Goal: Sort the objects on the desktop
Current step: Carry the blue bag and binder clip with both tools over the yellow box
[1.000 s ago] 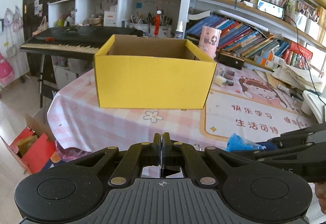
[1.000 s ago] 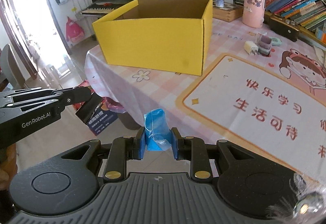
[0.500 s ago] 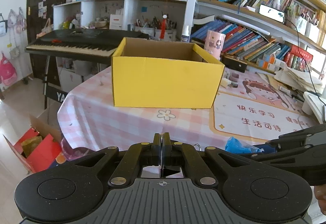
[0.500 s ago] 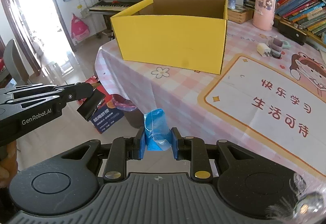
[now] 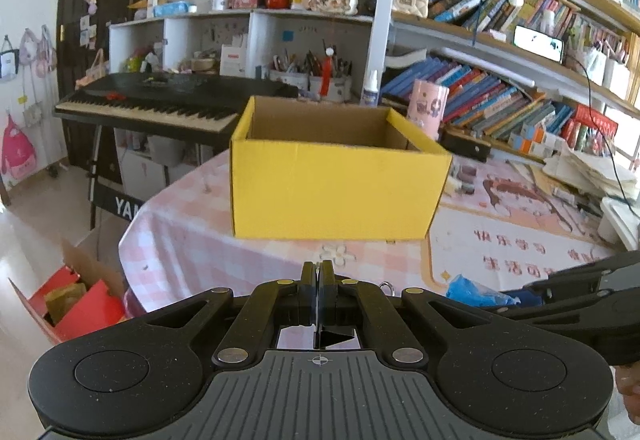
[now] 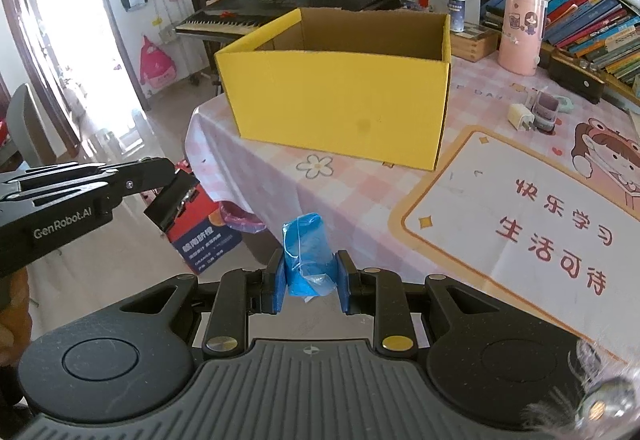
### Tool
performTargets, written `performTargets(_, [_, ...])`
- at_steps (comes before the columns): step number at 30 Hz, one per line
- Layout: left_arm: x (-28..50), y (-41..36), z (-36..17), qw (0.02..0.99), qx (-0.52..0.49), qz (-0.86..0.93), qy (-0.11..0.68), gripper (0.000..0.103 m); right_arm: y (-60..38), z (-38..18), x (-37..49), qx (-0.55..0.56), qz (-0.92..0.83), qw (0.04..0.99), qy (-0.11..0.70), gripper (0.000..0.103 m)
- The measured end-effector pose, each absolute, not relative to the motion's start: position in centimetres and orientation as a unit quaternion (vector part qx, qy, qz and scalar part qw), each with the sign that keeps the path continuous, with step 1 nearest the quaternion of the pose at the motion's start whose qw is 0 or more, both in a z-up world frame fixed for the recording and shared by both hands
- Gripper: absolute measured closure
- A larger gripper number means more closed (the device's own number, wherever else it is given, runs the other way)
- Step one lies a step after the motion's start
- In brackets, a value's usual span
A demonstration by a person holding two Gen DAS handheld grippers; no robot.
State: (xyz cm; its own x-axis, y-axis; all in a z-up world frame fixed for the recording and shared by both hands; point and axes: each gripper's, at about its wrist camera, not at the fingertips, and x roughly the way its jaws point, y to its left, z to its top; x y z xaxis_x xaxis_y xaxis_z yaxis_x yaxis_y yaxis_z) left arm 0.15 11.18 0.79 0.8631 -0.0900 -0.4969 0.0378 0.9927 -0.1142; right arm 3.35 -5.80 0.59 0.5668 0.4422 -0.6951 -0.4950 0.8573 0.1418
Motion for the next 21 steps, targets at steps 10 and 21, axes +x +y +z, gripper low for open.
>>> performTargets(10, [2.6,11.6,4.2,0.978,-0.047,-0.049,0.197,0.103,-5.9,4.0,5.8,-0.021,0.255,0.906,0.337,0.08])
performTargets(21, [7.4,10.4,6.8,0.986,-0.051,-0.049,0.153,0.103,-6.8,8.4,11.2,-0.018,0.262,0.925,0.275,0.08])
